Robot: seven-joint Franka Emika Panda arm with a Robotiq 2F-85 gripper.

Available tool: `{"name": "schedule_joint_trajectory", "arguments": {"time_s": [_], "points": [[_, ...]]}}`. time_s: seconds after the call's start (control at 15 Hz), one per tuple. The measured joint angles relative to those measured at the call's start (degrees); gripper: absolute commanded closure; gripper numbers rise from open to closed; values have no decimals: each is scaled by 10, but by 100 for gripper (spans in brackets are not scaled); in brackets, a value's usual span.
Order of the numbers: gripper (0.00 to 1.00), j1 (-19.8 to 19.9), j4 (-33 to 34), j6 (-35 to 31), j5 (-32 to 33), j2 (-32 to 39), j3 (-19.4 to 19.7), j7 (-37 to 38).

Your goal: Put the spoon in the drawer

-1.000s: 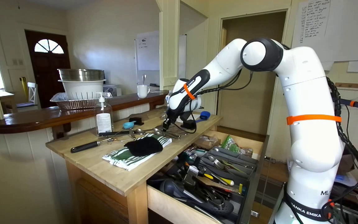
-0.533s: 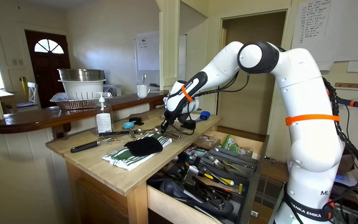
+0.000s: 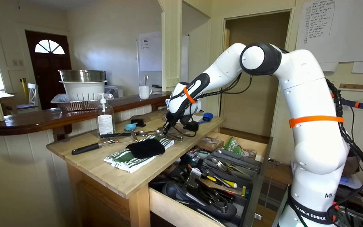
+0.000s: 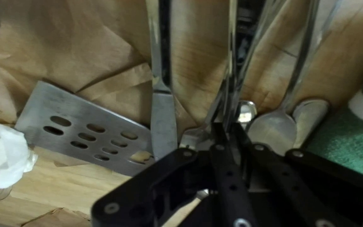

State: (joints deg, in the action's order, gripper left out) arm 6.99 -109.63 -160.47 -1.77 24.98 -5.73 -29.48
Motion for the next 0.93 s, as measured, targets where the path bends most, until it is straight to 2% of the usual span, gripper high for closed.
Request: {"name": "schedule_joint_trajectory", "arguments": {"time_s": [0.07, 0.33, 0.67, 0.93], "points": [[85, 1, 0, 0, 0, 0, -1, 0], [85, 4, 1, 0, 0, 1, -4, 0], [90, 7, 1, 0, 0, 1, -7, 0], [84, 11, 1, 0, 0, 2, -10, 0]]}}
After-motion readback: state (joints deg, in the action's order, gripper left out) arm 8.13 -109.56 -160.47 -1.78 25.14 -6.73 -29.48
